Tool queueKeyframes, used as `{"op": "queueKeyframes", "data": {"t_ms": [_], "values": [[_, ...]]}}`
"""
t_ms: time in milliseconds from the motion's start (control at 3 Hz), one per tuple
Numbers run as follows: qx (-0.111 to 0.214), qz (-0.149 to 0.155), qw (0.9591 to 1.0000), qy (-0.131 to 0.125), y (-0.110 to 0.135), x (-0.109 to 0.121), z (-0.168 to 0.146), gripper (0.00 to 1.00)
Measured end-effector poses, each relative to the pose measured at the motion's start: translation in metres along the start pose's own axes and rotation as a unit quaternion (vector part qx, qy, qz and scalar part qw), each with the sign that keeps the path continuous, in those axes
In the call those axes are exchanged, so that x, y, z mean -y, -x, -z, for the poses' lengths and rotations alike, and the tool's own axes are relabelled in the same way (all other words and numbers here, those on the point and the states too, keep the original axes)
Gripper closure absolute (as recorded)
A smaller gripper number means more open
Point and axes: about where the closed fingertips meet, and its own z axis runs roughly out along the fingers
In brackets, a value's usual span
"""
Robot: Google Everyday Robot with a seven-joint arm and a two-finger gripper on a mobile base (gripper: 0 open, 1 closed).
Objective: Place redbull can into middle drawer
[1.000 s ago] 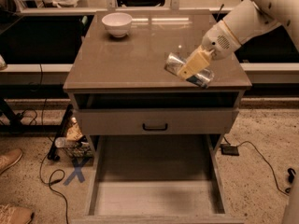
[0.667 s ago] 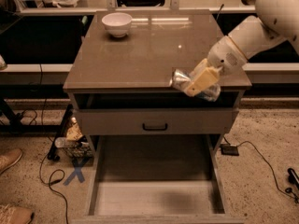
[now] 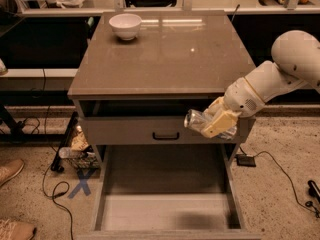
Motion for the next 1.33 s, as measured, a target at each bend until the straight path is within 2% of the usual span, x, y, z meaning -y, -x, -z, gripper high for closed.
{"op": "queueKeyframes", "data": {"t_ms": [333,667,1000,1333], "values": [[0.000,0.000,1.0000,0.000,0.000,0.000,0.000,1.00],[0.002,-0.006,1.0000,0.001,-0.022,-0.002,-0.026,1.00],[0.015,-0.001,0.9999,-0.007,-0.054,-0.011,-0.062,1.00],[0.057,-0.001,0.9983,-0.009,-0.099,-0.019,-0.116,1.00]]}}
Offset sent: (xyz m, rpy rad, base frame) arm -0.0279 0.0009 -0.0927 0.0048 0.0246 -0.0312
